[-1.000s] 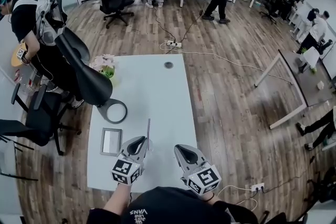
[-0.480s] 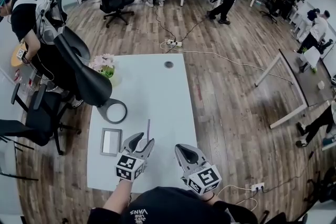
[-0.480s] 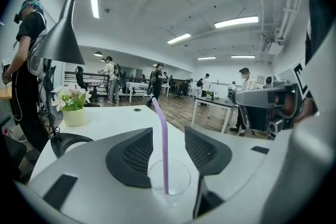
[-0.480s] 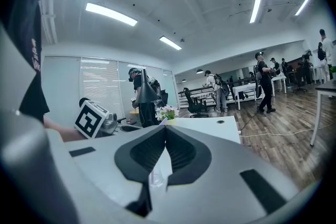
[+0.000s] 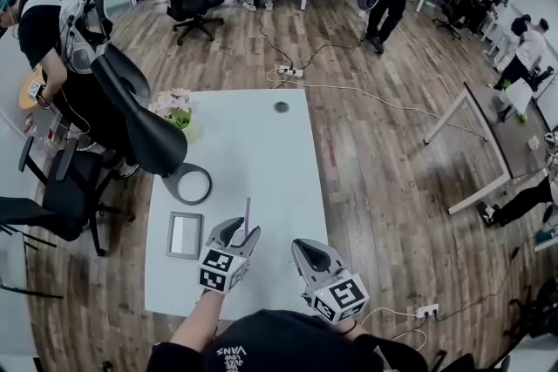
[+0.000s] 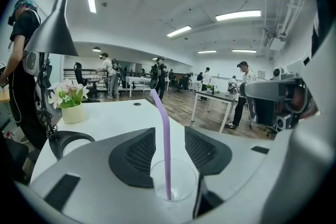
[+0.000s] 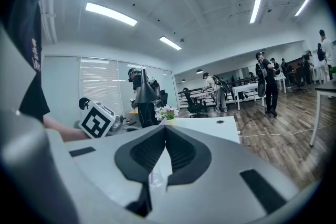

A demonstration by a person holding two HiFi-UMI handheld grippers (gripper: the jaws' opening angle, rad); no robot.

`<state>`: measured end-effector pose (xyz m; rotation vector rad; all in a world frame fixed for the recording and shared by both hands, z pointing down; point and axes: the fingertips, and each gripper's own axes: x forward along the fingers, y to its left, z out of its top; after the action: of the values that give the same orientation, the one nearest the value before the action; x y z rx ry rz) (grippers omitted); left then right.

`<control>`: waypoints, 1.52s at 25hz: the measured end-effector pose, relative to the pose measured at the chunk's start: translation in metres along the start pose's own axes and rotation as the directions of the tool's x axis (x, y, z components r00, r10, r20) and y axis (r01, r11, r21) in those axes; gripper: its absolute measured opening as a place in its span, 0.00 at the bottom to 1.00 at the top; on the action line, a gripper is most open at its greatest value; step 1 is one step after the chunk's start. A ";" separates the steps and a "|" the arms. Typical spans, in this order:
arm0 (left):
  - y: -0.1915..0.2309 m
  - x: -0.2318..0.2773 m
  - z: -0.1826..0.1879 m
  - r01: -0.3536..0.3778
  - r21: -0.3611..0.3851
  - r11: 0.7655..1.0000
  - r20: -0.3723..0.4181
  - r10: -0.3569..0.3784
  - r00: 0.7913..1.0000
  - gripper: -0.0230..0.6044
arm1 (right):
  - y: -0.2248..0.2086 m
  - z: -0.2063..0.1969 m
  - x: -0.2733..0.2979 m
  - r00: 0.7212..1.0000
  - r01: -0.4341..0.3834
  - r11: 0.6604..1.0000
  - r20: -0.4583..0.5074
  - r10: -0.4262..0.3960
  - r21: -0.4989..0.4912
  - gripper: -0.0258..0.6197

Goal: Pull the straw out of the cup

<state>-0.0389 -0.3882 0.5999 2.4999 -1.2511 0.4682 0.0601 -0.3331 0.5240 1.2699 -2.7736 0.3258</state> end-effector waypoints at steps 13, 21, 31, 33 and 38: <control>0.004 0.003 -0.006 -0.025 0.017 1.000 -0.023 0.025 0.999 0.11 | -0.002 0.001 -0.003 1.000 0.004 1.000 0.004 -0.004 0.001 0.07; 0.003 0.002 -0.005 -0.026 0.020 0.999 -0.019 0.026 0.999 0.09 | -0.001 0.002 -0.003 1.000 -0.002 1.000 0.006 0.002 0.001 0.07; 0.003 -0.008 0.008 -0.033 0.029 0.999 0.040 0.032 0.999 0.09 | 0.002 0.004 -0.004 1.000 -0.009 1.000 0.008 0.009 -0.001 0.07; 0.001 -0.013 0.012 -0.036 0.033 0.999 0.056 0.034 0.998 0.09 | 0.004 0.005 -0.005 1.000 -0.011 1.000 0.010 0.011 -0.002 0.07; -0.005 -0.025 0.025 -0.035 0.043 0.998 0.101 0.030 0.994 0.09 | 0.009 0.007 -0.009 1.000 -0.019 1.000 0.015 0.019 -0.010 0.07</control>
<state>-0.0452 -0.3779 0.5664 2.5727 -1.3347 0.3869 0.0595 -0.3227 0.5140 1.2498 -2.7982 0.3040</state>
